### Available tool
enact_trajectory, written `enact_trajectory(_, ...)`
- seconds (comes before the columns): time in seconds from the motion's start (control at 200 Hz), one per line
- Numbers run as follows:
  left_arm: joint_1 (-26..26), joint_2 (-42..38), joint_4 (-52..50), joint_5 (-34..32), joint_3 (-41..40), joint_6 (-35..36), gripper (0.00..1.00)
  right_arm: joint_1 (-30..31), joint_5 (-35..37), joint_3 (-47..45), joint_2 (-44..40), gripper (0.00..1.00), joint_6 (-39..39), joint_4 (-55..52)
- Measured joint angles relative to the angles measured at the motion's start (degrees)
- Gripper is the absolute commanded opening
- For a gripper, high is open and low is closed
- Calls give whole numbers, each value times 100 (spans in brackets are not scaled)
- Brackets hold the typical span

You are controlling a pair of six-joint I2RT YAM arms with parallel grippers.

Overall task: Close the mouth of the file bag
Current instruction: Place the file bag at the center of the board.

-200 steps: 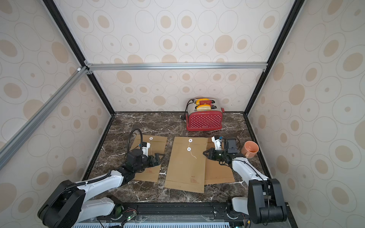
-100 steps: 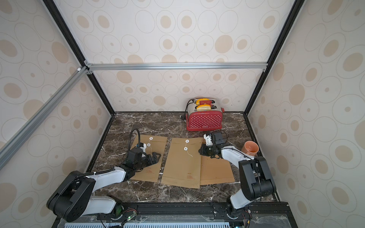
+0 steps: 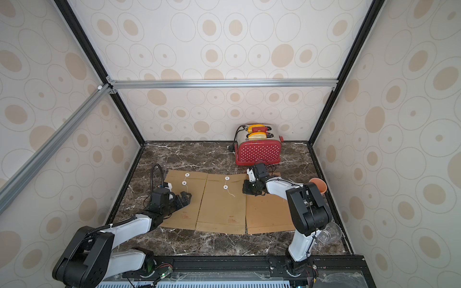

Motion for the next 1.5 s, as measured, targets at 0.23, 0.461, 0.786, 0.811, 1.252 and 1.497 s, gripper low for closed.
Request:
enact_trajectory(0.23,463,-501,-442,-63,-2,114,99,295,4,315,236,0,149,81)
enact_trajectory(0.461,570,-715,-621,87,-2,155,99,444,142,433,302,0,214,46)
enact_trajectory(0.786,577,-1204,-485,769,-48,85,99,378,208,588,273,32,2,-120)
enact_trajectory(0.811,577,-1233,-485,802,-48,72,99,356,208,588,254,32,-22,-160)
enact_trajectory(1.252,94,-1355,-282,1403,11,-400,99,-289,267,15,-1088,39,-278,-339)
enact_trajectory(1.497,-1390,-719,361,1408,507,-769,99,-350,468,-1596,-2444,42,-166,-463)
